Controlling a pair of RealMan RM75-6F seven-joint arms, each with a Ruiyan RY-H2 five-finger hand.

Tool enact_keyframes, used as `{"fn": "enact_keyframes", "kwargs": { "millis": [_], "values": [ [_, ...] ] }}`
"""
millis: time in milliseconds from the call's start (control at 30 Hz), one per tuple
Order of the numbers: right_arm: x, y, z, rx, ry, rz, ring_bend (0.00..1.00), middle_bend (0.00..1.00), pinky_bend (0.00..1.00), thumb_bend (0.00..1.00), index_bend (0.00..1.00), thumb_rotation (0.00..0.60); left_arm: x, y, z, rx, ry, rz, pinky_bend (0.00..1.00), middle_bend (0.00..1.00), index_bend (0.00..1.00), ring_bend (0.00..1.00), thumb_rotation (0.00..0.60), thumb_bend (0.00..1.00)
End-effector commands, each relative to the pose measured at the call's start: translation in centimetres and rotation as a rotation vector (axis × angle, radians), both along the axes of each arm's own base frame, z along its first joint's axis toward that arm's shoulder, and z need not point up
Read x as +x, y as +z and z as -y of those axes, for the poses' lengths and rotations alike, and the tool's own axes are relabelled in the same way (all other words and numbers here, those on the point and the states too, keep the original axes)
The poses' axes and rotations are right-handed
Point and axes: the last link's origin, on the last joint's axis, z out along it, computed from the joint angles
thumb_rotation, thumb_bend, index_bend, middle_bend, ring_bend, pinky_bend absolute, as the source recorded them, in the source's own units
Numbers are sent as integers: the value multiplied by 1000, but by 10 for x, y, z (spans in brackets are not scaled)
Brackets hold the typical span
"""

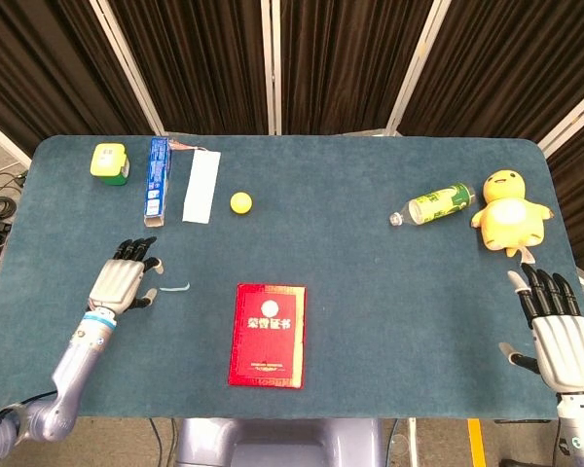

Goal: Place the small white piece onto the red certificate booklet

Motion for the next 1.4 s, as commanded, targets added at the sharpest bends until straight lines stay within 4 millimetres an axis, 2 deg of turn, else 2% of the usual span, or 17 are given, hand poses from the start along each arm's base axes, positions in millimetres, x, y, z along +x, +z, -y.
{"fn": "enact_keyframes", "kwargs": {
  "millis": [33, 633, 1133, 1267, 1400],
  "values": [
    [-2, 1, 1, -1, -6, 0, 0, 0, 0, 0, 7, 600, 0, -10, -5, -19, 17, 1, 0, 0, 396, 0, 600, 398],
    [-6, 2, 7, -6, -30, 1, 0, 0, 0, 0, 7, 600, -3, -41, -11, -74, 69, -5, 0, 0, 461, 0, 600, 453],
    [-8, 3, 7, -9, -35, 4, 0, 0, 0, 0, 7, 600, -5, -45, -10, -55, 65, 14, 0, 0, 608, 0, 600, 495],
    [-8, 3, 7, -8, -34, 5, 0, 0, 0, 0, 8, 600, 3, -44, -8, -53, 48, 58, 0, 0, 619, 0, 600, 494],
    [-8, 3, 8, -8, -38, 7, 0, 0, 0, 0, 9, 600, 24, -41, -6, -57, -22, 110, 0, 0, 638, 0, 600, 495]
  ]
}}
